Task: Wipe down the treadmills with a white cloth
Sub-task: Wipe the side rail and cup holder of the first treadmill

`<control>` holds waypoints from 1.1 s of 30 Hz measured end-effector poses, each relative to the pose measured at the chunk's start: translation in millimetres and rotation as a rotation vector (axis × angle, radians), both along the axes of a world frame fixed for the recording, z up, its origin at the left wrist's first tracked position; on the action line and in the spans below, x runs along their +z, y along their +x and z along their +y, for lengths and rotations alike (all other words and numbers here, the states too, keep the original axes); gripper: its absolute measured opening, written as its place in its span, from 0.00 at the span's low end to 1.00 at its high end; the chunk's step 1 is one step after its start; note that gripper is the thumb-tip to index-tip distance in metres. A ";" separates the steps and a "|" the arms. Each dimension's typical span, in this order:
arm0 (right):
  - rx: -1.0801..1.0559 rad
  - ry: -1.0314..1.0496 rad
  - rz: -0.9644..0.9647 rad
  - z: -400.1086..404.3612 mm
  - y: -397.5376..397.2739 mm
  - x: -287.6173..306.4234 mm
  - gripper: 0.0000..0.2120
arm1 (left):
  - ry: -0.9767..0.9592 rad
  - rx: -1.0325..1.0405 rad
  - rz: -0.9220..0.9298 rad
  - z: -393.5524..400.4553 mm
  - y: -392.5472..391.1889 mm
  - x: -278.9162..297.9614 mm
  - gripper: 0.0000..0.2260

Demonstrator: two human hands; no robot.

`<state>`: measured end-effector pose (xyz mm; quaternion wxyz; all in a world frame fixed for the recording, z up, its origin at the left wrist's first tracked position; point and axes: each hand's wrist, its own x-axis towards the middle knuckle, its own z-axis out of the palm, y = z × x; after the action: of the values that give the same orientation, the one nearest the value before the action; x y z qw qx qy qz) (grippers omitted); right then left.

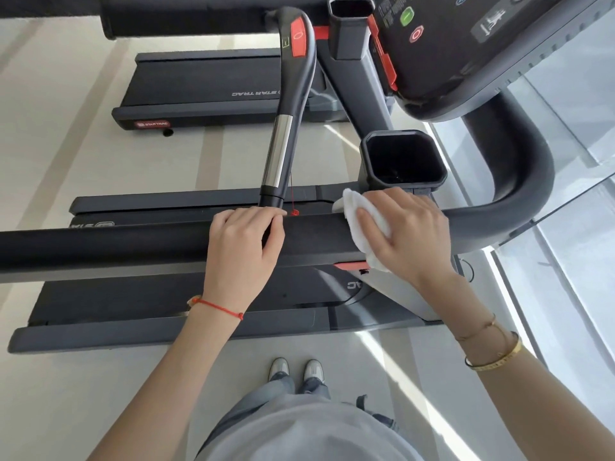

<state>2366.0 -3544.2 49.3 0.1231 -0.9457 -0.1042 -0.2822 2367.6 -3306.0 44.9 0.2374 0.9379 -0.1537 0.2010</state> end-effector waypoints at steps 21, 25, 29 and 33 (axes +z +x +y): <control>0.217 -0.207 0.055 72.4 8.1 -2.5 0.17 | 0.046 0.053 -0.030 37.1 -5.5 -2.7 0.11; 0.228 -0.195 0.085 92.7 10.3 -0.1 0.17 | 0.041 0.093 -0.029 62.0 -2.2 -4.7 0.11; 0.236 -0.196 0.127 124.1 13.7 2.4 0.17 | 0.057 0.094 -0.032 90.5 1.6 -6.1 0.11; 0.240 -0.181 0.167 160.0 17.7 5.9 0.17 | 0.055 0.105 -0.035 125.0 5.0 -5.8 0.11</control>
<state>2383.8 -3384.2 55.3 0.0784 -0.9539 -0.2308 -0.1752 2372.6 -3181.0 39.1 0.1980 0.9471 -0.1140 0.2253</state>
